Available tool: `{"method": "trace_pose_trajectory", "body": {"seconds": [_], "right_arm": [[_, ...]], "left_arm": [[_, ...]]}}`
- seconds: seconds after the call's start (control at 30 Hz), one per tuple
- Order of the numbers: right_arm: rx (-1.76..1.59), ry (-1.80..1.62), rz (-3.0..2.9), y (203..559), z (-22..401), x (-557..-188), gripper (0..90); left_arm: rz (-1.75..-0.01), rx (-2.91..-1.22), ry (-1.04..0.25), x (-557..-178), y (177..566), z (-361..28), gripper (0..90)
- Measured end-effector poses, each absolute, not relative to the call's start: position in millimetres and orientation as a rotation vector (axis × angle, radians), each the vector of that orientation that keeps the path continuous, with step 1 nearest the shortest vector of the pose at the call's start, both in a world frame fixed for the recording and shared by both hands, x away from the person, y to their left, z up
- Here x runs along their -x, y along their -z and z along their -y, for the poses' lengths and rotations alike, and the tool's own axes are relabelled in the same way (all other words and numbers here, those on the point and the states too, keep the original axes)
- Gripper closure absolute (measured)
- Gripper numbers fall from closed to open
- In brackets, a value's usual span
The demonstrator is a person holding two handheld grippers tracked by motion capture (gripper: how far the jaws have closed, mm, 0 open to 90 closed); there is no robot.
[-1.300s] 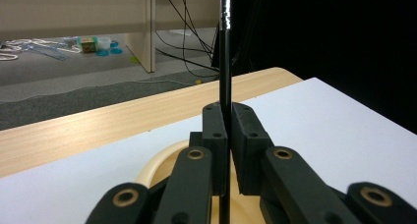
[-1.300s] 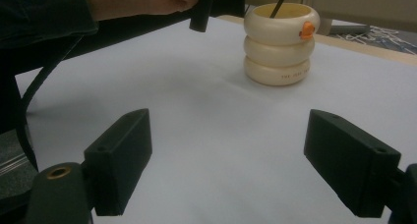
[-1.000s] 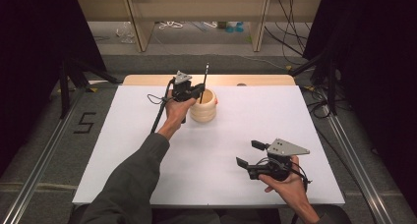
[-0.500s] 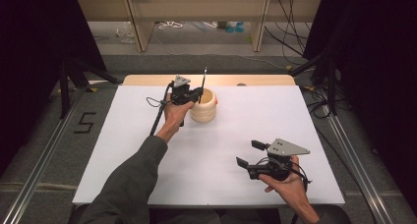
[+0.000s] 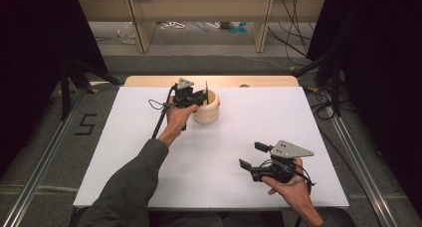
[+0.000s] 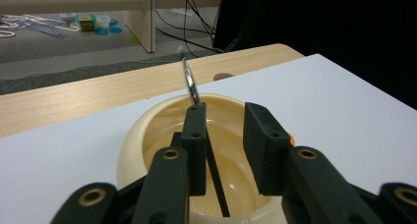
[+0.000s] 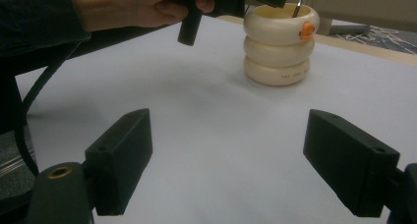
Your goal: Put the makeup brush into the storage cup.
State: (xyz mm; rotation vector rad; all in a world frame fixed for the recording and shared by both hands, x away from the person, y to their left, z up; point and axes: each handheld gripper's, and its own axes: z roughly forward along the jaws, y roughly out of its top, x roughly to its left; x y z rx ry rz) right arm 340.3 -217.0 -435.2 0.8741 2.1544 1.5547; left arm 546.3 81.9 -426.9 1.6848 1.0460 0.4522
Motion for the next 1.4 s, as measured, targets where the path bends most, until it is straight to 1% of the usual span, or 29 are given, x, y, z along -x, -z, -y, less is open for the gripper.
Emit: {"method": "trace_pose_trajectory", "body": {"seconds": [0.23, 0.33, 0.43, 0.57, 0.7, 1.4], "right_arm": [[-0.876, -1.555, -2.152, 435, 217, -340, 19.5], [-0.875, -1.556, -2.152, 435, 217, -340, 19.4], [-0.876, -1.552, -2.151, 435, 217, -340, 19.3], [-0.876, -1.552, -2.151, 435, 217, -340, 19.3], [-0.876, -1.554, -2.151, 435, 217, -340, 19.3], [-0.903, -1.560, -2.163, 435, 217, -339, 18.6]], "left_arm": [[-1.025, -1.693, -0.434, -543, 422, -85, 59.4], [-1.026, -1.683, -0.425, -540, 419, -85, 50.8], [-1.016, -1.702, -0.439, -537, 415, -87, 46.0], [-1.033, -1.690, -0.428, -535, 412, -89, 39.7], [-1.035, -1.687, -0.419, -532, 409, -92, 36.4], [-0.999, -1.687, -0.364, -506, 400, -95, 28.5]]}}
